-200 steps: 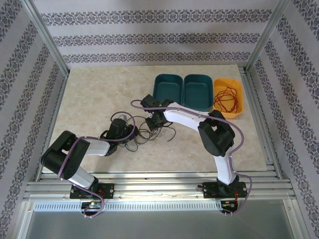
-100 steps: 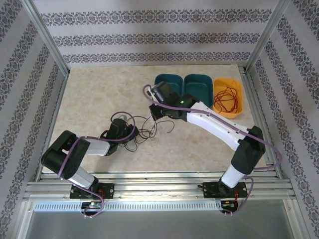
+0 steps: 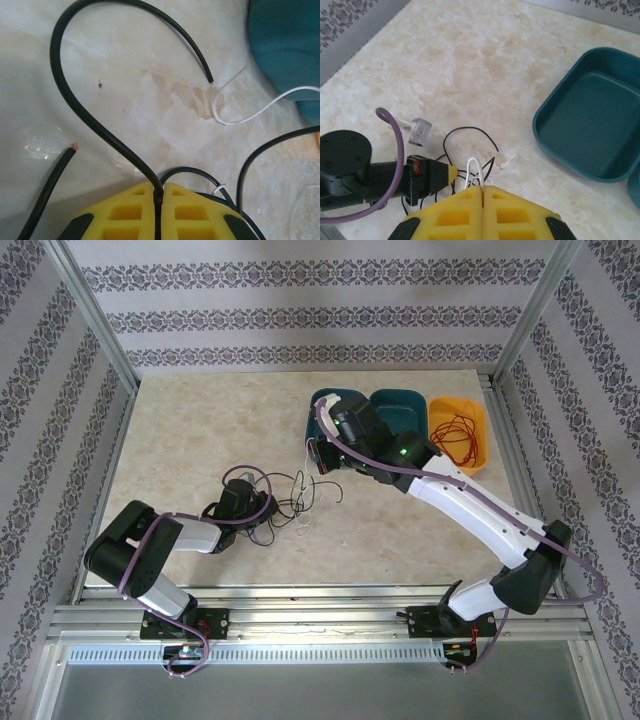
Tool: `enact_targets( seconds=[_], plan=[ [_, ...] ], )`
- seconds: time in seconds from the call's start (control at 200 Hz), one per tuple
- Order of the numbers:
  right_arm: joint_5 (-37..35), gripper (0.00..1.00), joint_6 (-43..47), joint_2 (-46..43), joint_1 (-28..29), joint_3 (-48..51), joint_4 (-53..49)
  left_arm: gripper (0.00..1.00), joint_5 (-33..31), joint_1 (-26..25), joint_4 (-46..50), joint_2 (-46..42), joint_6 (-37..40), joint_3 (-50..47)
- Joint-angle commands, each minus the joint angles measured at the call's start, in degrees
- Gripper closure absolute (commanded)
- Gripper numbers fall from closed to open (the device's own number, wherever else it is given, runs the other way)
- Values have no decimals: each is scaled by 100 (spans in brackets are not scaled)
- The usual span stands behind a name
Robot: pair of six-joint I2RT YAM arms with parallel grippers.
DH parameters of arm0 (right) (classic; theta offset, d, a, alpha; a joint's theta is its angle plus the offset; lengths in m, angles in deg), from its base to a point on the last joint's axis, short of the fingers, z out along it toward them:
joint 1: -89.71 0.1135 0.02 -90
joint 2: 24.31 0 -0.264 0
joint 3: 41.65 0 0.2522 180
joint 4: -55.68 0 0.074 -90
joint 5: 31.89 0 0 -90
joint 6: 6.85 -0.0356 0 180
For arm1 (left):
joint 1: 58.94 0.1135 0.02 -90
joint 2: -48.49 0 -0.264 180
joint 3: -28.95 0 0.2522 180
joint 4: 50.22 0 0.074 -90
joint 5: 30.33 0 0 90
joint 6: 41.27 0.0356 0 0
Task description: Untangle the cables
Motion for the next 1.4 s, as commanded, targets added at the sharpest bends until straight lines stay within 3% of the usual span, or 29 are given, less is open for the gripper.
enact_targets(
  seconds=[0.0, 1.399],
  plan=[
    [85, 100, 108, -288, -14, -2, 205, 100, 69, 44, -79, 133, -113, -42],
    [300, 96, 1337, -805, -350, -2472, -396, 100, -6, 38, -130, 365, -296, -60]
  ],
)
